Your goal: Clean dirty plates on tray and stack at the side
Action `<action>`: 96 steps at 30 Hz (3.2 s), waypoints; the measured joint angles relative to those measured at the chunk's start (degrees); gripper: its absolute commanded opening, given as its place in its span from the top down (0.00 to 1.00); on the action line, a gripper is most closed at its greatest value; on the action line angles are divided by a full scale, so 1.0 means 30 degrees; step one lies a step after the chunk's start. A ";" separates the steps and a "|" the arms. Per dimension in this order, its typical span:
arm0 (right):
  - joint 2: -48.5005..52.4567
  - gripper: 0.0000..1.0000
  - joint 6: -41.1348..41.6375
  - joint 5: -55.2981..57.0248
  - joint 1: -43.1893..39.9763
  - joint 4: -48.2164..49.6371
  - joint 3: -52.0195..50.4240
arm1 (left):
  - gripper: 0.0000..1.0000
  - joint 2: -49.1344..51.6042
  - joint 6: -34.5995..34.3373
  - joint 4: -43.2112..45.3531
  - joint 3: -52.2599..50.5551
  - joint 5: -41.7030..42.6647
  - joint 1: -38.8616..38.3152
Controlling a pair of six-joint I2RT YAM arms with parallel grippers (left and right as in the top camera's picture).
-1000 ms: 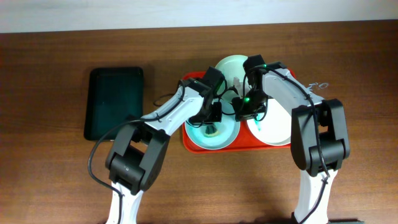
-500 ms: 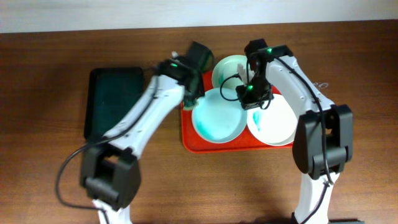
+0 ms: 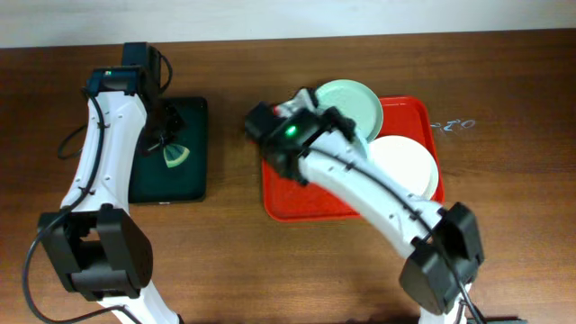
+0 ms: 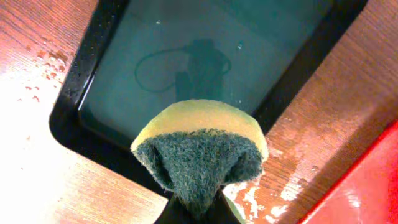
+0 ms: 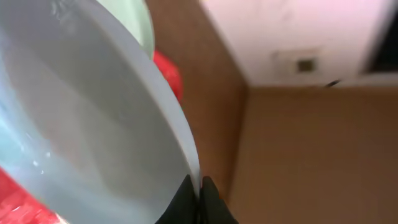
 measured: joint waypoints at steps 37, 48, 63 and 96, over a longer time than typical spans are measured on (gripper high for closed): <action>0.0576 0.96 0.0146 -2.7073 -1.1533 1.4630 -1.0149 | 1.00 0.0707 0.1617 0.5056 -0.1530 0.4852 -0.9092; 0.0576 0.95 0.0940 -2.7073 -1.1533 1.4608 -1.0156 | 0.78 0.4707 0.0984 0.7249 -0.1778 0.6237 -0.9508; 0.0576 0.95 0.0947 -2.7073 -1.1533 1.4477 -1.0156 | 0.95 0.4823 0.0984 0.7060 -0.1792 0.6105 -0.9821; -0.3585 0.96 -0.0503 -1.6291 -0.7431 1.1555 -0.8109 | 1.00 0.5370 0.3592 0.1107 0.4612 0.5042 -0.7111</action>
